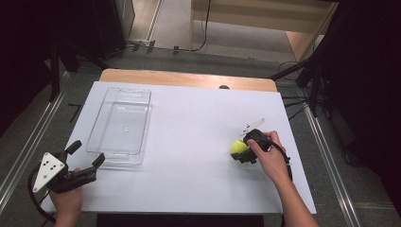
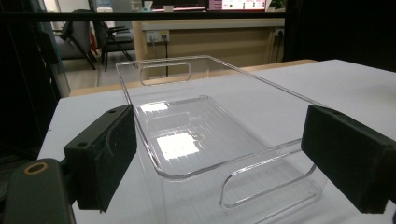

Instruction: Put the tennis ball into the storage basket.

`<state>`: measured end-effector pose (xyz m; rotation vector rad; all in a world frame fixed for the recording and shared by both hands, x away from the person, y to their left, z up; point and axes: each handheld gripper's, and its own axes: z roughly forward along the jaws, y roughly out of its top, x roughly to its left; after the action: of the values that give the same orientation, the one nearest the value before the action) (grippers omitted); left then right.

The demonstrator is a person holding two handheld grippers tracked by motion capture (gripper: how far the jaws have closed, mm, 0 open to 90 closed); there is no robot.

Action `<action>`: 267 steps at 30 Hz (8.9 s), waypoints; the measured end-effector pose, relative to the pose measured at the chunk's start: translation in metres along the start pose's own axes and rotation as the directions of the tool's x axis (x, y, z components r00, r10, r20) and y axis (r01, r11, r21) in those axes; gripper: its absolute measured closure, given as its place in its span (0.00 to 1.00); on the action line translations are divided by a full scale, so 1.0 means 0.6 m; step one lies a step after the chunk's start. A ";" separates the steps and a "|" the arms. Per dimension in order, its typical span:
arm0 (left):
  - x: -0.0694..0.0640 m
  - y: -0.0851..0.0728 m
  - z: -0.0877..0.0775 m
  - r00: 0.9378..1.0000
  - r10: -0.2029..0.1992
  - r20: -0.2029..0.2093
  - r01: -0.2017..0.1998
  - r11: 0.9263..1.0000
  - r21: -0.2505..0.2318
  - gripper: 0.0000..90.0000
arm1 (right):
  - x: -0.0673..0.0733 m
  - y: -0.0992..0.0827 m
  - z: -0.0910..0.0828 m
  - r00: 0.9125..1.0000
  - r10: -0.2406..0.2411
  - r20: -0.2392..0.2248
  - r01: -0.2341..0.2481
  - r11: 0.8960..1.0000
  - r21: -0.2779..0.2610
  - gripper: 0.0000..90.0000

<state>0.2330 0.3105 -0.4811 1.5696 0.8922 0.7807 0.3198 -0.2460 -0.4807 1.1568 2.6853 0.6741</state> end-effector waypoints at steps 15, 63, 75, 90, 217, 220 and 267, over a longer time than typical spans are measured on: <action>0.000 0.000 0.000 1.000 0.000 0.000 0.000 1.000 0.000 0.12 | 0.007 0.018 -0.009 1.000 -0.020 -0.017 0.019 1.000 -0.022 0.26; 0.000 0.000 0.001 1.000 -0.003 0.006 0.003 1.000 0.002 0.12 | 0.081 0.125 0.009 0.985 -0.143 -0.095 0.135 0.987 -0.083 0.26; 0.000 0.000 0.001 1.000 -0.003 0.008 0.003 1.000 0.001 0.12 | 0.101 0.151 0.015 0.979 -0.174 -0.111 0.164 0.982 -0.093 0.26; 0.000 0.001 0.001 1.000 -0.003 0.009 0.003 1.000 0.001 0.12 | 0.123 0.180 0.020 0.970 -0.209 -0.128 0.196 0.975 -0.108 0.26; -0.001 0.001 0.004 1.000 -0.004 0.024 0.004 1.000 -0.004 0.12 | 0.272 0.359 0.042 0.887 -0.416 -0.201 0.377 0.903 -0.205 0.26; -0.001 0.001 0.004 1.000 -0.004 0.025 0.004 1.000 -0.005 0.12 | 0.275 0.365 0.042 0.882 -0.424 -0.204 0.383 0.899 -0.211 0.26; -0.001 0.001 0.004 1.000 -0.004 0.027 0.004 1.000 -0.005 0.12 | 0.314 0.427 0.082 0.857 -0.460 -0.233 0.429 0.886 -0.173 0.26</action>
<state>0.2348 0.3088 -0.4809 1.5703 0.8732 0.7565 0.3714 0.0610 -0.3990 0.4004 2.9268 0.9377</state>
